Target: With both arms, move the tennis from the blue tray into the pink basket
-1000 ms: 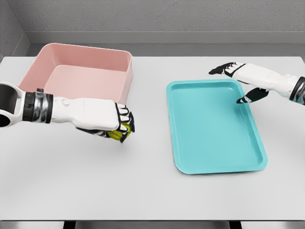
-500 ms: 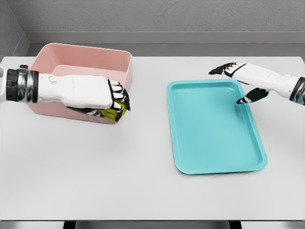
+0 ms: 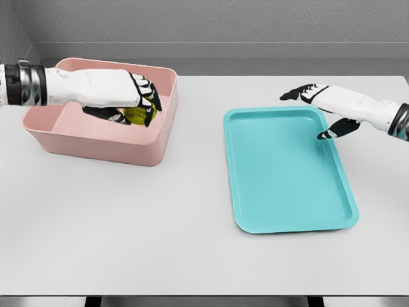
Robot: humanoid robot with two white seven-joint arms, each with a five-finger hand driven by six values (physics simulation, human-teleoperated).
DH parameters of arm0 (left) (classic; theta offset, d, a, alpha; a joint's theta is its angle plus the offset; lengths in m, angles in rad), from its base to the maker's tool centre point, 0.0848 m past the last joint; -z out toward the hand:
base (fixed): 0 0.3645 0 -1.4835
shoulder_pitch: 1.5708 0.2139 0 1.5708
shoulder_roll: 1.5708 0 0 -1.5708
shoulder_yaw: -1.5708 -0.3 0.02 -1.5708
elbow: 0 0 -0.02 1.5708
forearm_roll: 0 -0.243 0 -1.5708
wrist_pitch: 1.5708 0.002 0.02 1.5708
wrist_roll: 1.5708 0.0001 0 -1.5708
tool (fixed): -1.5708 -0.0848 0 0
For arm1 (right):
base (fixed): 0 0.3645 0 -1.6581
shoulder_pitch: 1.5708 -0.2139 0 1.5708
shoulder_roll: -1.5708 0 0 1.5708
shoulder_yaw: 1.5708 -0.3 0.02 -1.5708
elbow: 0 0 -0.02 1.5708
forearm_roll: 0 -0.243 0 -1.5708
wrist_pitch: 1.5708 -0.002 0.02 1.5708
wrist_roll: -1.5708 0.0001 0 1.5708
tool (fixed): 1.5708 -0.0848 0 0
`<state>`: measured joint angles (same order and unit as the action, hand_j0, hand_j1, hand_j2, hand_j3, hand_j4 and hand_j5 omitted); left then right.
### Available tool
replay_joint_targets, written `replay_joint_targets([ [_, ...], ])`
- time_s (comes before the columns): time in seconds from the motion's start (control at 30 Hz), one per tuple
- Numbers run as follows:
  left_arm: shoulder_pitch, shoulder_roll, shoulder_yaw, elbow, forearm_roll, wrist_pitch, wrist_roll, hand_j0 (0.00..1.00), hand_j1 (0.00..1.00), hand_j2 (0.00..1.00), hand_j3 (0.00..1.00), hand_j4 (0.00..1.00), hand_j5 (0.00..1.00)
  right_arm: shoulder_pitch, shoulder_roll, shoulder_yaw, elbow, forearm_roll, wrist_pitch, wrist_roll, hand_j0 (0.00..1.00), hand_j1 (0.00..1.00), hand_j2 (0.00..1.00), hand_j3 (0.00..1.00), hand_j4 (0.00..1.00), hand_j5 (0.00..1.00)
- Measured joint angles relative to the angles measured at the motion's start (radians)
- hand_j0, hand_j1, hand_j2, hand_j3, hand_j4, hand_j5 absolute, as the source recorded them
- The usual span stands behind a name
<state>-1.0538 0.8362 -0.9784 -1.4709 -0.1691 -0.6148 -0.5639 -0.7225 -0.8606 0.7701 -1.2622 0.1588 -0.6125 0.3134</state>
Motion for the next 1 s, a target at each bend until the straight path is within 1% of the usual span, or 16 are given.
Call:
replay_joint_targets([
  [0.1, -0.005, -0.035, 0.000, 0.092, -0.004, 0.000, 0.001, 0.45, 0.45, 0.45, 0.45, 0.45, 0.45, 0.000, 0.000, 0.000, 0.000, 0.000, 0.000, 0.000, 1.00, 1.00, 1.00, 1.00, 1.00, 1.00],
  [0.2, -0.005, -0.057, 0.000, 0.167, -0.007, 0.000, 0.003, 0.46, 0.46, 0.46, 0.46, 0.46, 0.46, 0.000, 0.000, 0.000, 0.000, 0.000, 0.000, 0.000, 1.00, 1.00, 1.00, 1.00, 1.00, 1.00],
  [0.23, -0.005, -0.063, 0.000, 0.185, -0.009, -0.001, 0.003, 0.59, 0.59, 0.59, 0.59, 0.59, 0.59, 0.000, 0.001, 0.001, 0.000, 0.000, 0.000, 0.000, 1.00, 1.00, 1.00, 1.00, 1.00, 1.00],
  [0.27, -0.005, -0.067, 0.000, 0.197, -0.010, -0.001, 0.004, 0.78, 0.78, 0.78, 0.78, 0.78, 0.78, 0.000, 0.001, 0.001, 0.000, 0.000, 0.000, 0.000, 1.00, 1.00, 1.00, 1.00, 1.00, 1.00],
  [0.3, -0.006, -0.071, 0.000, 0.206, -0.011, 0.000, 0.005, 0.91, 0.91, 0.91, 0.91, 0.91, 0.91, 0.000, 0.001, 0.001, -0.001, 0.000, 0.000, 0.000, 1.00, 1.00, 1.00, 1.00, 1.00, 1.00],
  [0.33, -0.006, -0.073, 0.002, 0.210, -0.010, 0.000, 0.007, 0.95, 0.95, 0.95, 0.95, 0.95, 0.95, 0.000, 0.001, 0.001, -0.001, 0.000, 0.000, 0.000, 1.00, 1.00, 1.00, 1.00, 1.00, 1.00],
  [0.4, -0.005, -0.075, 0.005, 0.212, -0.009, 0.001, 0.008, 0.95, 0.95, 0.95, 0.95, 0.95, 0.95, 0.000, 0.002, 0.001, -0.001, 0.000, 0.000, 0.000, 1.00, 1.00, 1.00, 1.00, 1.00, 1.00],
  [0.6, -0.003, -0.069, 0.009, 0.194, -0.003, 0.001, 0.010, 0.91, 0.91, 0.91, 0.91, 0.91, 0.91, 0.000, 0.002, 0.001, -0.001, 0.000, 0.000, 0.000, 1.00, 1.00, 1.00, 1.00, 1.00, 1.00],
  [0.63, 0.002, -0.068, 0.009, 0.185, -0.002, 0.001, 0.011, 0.95, 0.95, 0.95, 0.95, 0.95, 0.95, 0.000, 0.001, 0.001, -0.002, 0.000, 0.000, 0.000, 1.00, 1.00, 1.00, 1.00, 1.00, 1.00],
  [0.67, 0.006, -0.061, 0.009, 0.161, 0.003, 0.001, 0.014, 1.00, 1.00, 1.00, 1.00, 1.00, 1.00, 0.000, 0.001, 0.001, -0.002, 0.000, 0.000, 0.000, 1.00, 1.00, 1.00, 1.00, 1.00, 1.00],
  [0.73, 0.015, -0.012, 0.008, 0.075, 0.037, 0.001, 0.046, 1.00, 1.00, 1.00, 1.00, 1.00, 1.00, 0.000, 0.001, 0.001, -0.002, 0.000, 0.000, 0.000, 1.00, 1.00, 1.00, 1.00, 1.00, 1.00],
  [0.8, 0.018, 0.055, 0.008, -0.001, 0.080, 0.001, 0.081, 1.00, 1.00, 1.00, 1.00, 1.00, 1.00, 0.000, 0.001, 0.001, -0.002, 0.000, 0.000, 0.000, 1.00, 1.00, 1.00, 1.00, 1.00, 1.00],
  [0.83, 0.047, 0.091, 0.010, -0.033, 0.106, 0.005, 0.094, 1.00, 1.00, 1.00, 1.00, 1.00, 1.00, 0.000, 0.001, 0.001, -0.002, 0.000, 0.000, 0.000, 1.00, 1.00, 1.00, 1.00, 1.00, 1.00],
  [0.9, 0.152, 0.155, 0.027, -0.080, 0.125, 0.000, 0.111, 1.00, 1.00, 1.00, 1.00, 1.00, 1.00, 0.000, 0.001, 0.001, -0.002, 0.000, 0.000, 0.000, 1.00, 1.00, 1.00, 1.00, 1.00, 1.00],
  [0.93, 0.175, 0.184, 0.044, -0.095, 0.134, 0.001, 0.117, 1.00, 1.00, 1.00, 1.00, 1.00, 1.00, 0.000, 0.001, 0.001, -0.002, 0.000, 0.000, 0.000, 1.00, 1.00, 1.00, 1.00, 1.00, 1.00],
  [1.0, 0.176, 0.228, 0.069, -0.117, 0.147, 0.001, 0.125, 1.00, 1.00, 1.00, 1.00, 1.00, 1.00, 0.000, 0.001, 0.001, -0.002, 0.000, 0.000, 0.000, 1.00, 1.00, 1.00, 1.00, 1.00, 1.00],
])
